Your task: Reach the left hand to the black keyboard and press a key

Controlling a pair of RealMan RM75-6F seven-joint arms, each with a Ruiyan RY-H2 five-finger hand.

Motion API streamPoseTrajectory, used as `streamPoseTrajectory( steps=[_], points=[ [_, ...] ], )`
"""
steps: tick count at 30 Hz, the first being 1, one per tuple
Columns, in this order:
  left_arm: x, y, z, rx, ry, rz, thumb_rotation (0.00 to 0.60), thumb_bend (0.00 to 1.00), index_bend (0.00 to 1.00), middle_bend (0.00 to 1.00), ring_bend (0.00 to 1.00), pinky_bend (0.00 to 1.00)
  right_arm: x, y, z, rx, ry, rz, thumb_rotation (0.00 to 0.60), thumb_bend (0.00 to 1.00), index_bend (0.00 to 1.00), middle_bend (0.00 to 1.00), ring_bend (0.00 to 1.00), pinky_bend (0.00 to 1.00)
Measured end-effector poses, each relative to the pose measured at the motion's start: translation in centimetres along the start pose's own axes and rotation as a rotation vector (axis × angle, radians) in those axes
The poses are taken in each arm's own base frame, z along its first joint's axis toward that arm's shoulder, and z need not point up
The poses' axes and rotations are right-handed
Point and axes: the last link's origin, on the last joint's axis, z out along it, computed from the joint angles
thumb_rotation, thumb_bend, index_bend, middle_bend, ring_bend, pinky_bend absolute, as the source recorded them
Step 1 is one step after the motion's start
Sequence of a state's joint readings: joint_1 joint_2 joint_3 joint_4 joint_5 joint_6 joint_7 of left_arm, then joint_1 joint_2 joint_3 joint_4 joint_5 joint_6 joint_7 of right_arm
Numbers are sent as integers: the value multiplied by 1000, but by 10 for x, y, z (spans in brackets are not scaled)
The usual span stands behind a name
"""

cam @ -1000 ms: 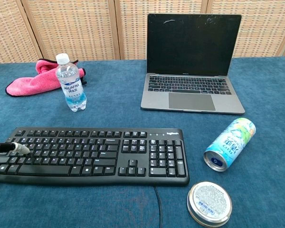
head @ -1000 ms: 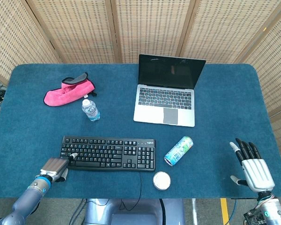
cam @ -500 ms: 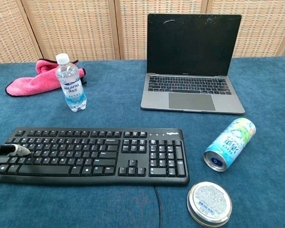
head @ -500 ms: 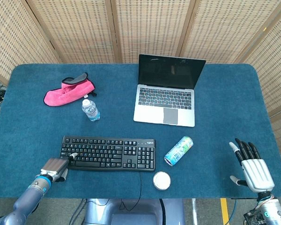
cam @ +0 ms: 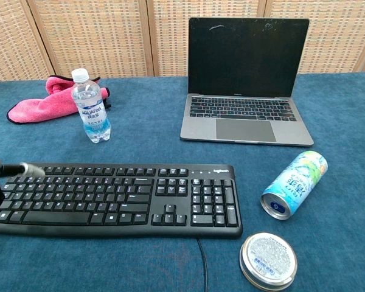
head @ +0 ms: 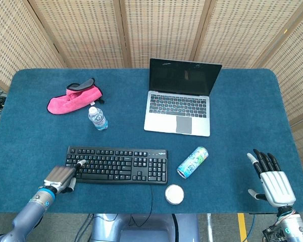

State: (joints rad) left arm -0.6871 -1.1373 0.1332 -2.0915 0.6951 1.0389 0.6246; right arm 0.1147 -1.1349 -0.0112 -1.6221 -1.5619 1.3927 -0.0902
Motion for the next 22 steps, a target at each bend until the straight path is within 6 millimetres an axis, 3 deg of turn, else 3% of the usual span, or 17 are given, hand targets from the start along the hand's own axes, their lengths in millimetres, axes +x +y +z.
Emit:
streamPoseTrajectory(
  steps=[4, 6, 8, 10, 13, 17, 22],
  points=[
    [12, 1, -10, -29, 111, -29, 600, 469, 0, 107, 215, 257, -1, 0, 1, 0, -4, -5, 600, 27, 0, 0, 0, 0],
    [17, 0, -16, -39, 186, -40, 600, 361, 0, 15, 83, 165, -1, 0, 1, 1, -2, -6, 600, 28, 0, 0, 0, 0],
    [19, -3, -21, -43, 258, -49, 600, 251, 0, 0, 11, 74, -1, 0, 1, 1, 0, -8, 600, 26, 0, 0, 0, 0],
    [19, -8, -26, -45, 347, -62, 600, 176, 0, 0, 0, 14, -1, 0, 1, 0, 2, -10, 600, 26, 0, 0, 0, 0],
    [16, -19, -32, -38, 482, -72, 600, 102, 0, 0, 0, 0, -1, -1, 1, 1, 4, -12, 600, 28, 0, 0, 0, 0],
    [6, -36, -34, -20, 643, -37, 600, 74, 0, 0, 0, 0, -1, -1, 2, -1, 5, -15, 600, 26, 0, 0, 0, 0],
    [-22, -55, -37, 20, 740, -35, 600, 73, 0, 0, 0, 0, -1, -1, 2, -4, 8, -17, 600, 25, 0, 0, 0, 0]
  ],
)
